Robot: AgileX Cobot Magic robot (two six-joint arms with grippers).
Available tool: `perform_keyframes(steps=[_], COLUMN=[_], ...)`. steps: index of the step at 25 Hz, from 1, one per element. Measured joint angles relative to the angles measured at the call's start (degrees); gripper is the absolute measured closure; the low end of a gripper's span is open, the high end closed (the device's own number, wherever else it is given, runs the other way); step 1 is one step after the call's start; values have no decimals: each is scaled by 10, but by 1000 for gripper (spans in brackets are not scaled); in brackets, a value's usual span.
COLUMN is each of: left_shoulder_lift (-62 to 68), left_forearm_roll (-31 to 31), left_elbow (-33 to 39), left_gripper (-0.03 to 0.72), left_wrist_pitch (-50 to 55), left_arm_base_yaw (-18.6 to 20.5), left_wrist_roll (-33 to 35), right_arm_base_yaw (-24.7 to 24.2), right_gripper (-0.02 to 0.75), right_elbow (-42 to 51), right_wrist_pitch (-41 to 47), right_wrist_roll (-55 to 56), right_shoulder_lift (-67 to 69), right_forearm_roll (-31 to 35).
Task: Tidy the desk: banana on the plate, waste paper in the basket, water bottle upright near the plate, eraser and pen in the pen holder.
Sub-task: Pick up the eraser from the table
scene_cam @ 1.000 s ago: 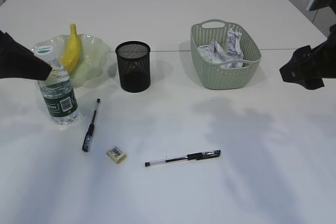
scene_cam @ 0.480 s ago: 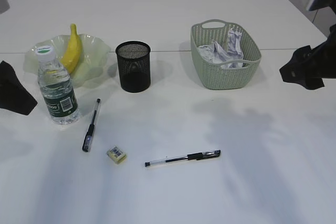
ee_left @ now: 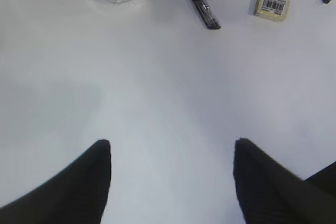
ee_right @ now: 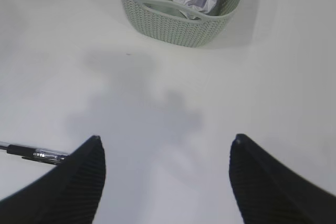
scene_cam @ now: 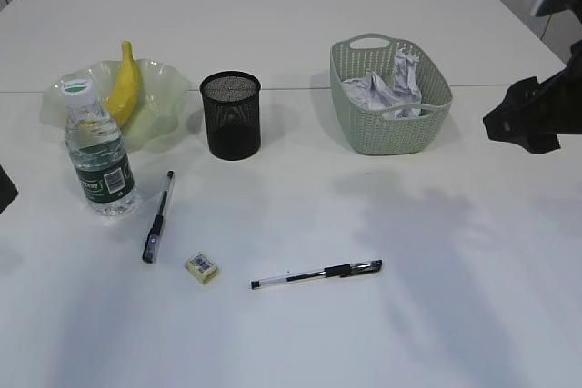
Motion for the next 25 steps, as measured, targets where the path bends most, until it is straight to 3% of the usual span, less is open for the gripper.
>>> perform_keyframes(steps=[7, 11, 21, 25], left_shoulder_lift=[0, 0, -68, -108], left_forearm_roll=[-42, -71, -73, -62], left_elbow=[0, 0, 1, 39], left_gripper=[170, 170, 216, 218], left_wrist_pitch=[-5, -11, -29, -35], left_arm_base_yaw=[0, 0, 0, 0], left_wrist_roll=[-11, -57, -117, -134], right_arm_base_yaw=[0, 0, 0, 0], right_gripper=[192, 192, 192, 192], right_elbow=[0, 0, 0, 0], right_wrist_pitch=[30, 72, 107, 117], right_wrist_roll=[0, 0, -11, -35], right_shoulder_lift=[0, 0, 0, 0], right_forearm_roll=[11, 25, 100, 117])
